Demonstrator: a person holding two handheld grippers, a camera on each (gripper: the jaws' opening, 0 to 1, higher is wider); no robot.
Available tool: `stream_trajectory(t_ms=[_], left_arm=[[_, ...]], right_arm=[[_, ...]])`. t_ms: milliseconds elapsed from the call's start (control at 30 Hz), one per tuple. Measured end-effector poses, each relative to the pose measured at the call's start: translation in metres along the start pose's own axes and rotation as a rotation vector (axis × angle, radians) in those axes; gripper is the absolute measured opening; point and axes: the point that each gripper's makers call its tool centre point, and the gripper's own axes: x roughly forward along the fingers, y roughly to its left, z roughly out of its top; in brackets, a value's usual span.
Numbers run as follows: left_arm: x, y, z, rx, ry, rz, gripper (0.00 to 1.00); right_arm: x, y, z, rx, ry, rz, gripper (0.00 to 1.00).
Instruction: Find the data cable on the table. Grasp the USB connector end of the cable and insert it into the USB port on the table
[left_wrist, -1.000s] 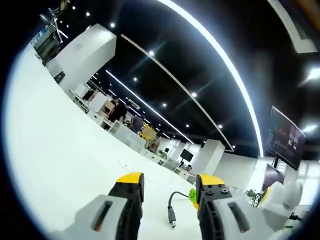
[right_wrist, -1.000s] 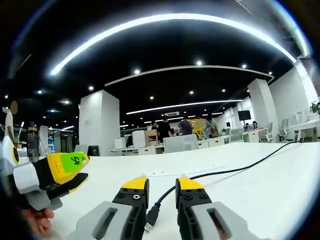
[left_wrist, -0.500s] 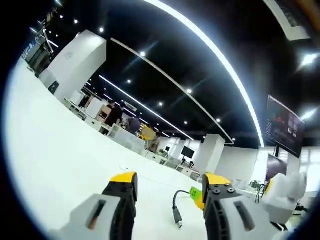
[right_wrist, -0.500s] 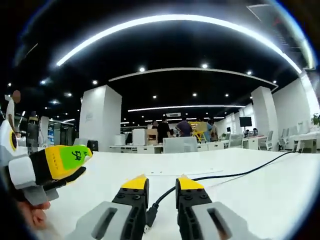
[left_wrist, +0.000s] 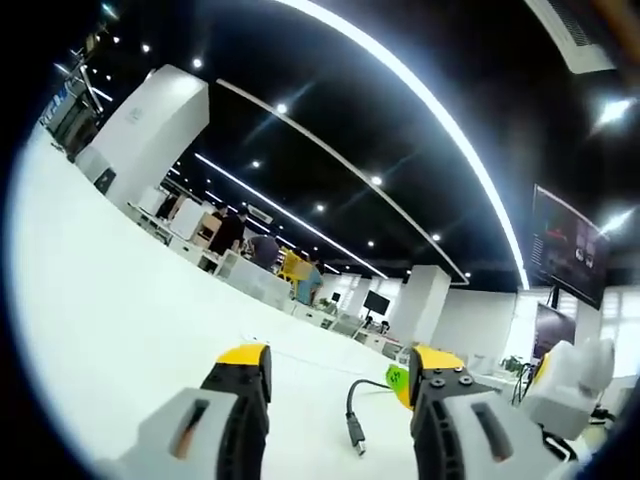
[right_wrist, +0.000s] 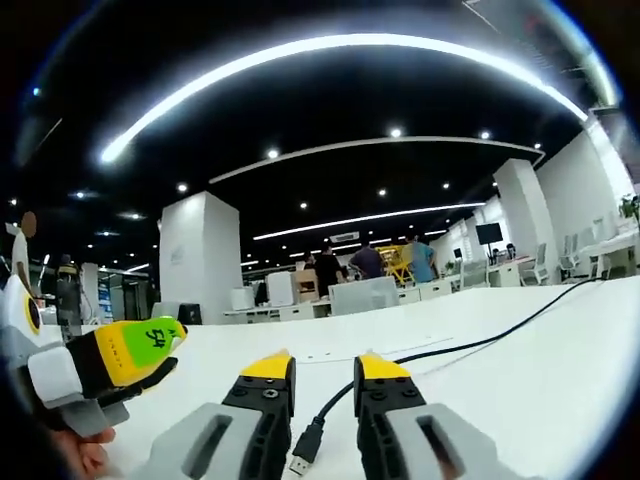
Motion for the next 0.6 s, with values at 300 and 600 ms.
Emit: stream_trajectory(t_ms=[300, 600], left_arm=[[0.0003, 0.0016, 0.0, -0.051, -0.007, -0.002, 0.47], [0.0015, -0.0063, -0.0026, -0.053, 0.004, -0.035, 0.46]], right_arm=[[0.002, -0.002, 0.0001, 0.009, -0.004, 0.0, 0.24], [-0.0008, 0.0017, 0.0013, 0.031, -0.012, 0.01, 0.23]])
